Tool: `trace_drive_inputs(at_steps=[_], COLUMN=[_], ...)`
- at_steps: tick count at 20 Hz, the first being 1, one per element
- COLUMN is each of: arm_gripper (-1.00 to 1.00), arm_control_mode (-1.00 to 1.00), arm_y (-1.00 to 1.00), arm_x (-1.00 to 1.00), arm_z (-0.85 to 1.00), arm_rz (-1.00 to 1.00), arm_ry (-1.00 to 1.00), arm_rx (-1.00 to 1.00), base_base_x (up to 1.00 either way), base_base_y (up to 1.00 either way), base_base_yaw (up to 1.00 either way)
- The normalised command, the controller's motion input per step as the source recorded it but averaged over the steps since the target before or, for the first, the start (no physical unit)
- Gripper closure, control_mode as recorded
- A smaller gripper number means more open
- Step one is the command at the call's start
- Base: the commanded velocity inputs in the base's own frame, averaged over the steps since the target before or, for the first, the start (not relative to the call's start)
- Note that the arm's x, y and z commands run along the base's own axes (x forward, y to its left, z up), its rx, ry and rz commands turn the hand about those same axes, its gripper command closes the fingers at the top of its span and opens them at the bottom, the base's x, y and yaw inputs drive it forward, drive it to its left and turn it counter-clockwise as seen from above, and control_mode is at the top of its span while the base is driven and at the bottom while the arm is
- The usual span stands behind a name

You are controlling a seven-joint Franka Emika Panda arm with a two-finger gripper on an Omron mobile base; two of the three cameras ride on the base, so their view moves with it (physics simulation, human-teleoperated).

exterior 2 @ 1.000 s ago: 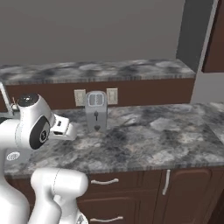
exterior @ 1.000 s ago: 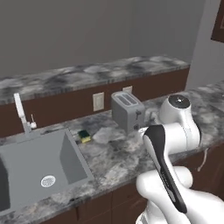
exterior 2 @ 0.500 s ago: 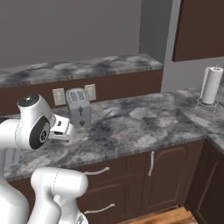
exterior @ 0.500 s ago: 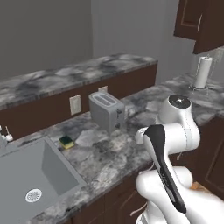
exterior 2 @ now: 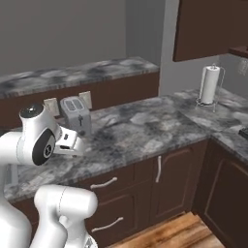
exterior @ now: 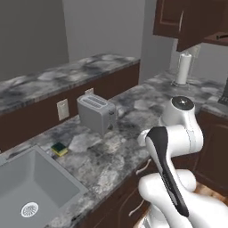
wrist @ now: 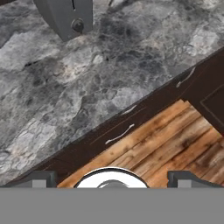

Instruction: Locate and retrieve the dish brush and sponge from the cabinet. Place them next to the sink.

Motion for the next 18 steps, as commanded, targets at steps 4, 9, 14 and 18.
trace_drive_inputs(at_steps=[4,9,14,18], arm_gripper=[-1.00,-1.00,-1.00,-1.00], arm_control_mode=[1.00,1.00,1.00,1.00], arm_y=[0.00,0.00,0.00,0.00], arm_x=[0.00,0.00,0.00,0.00], arm_z=[0.00,0.00,0.00,0.00], arm_rz=[0.00,0.00,0.00,0.00], arm_ry=[0.00,0.00,0.00,0.00], arm_rx=[0.00,0.00,0.00,0.00], base_base_x=[-0.10,-0.12,-0.04,0.00], base_base_y=[-0.13,-0.15,-0.29,-0.57], base_base_yaw=[-0.33,-0.34,-0.33,-0.32])
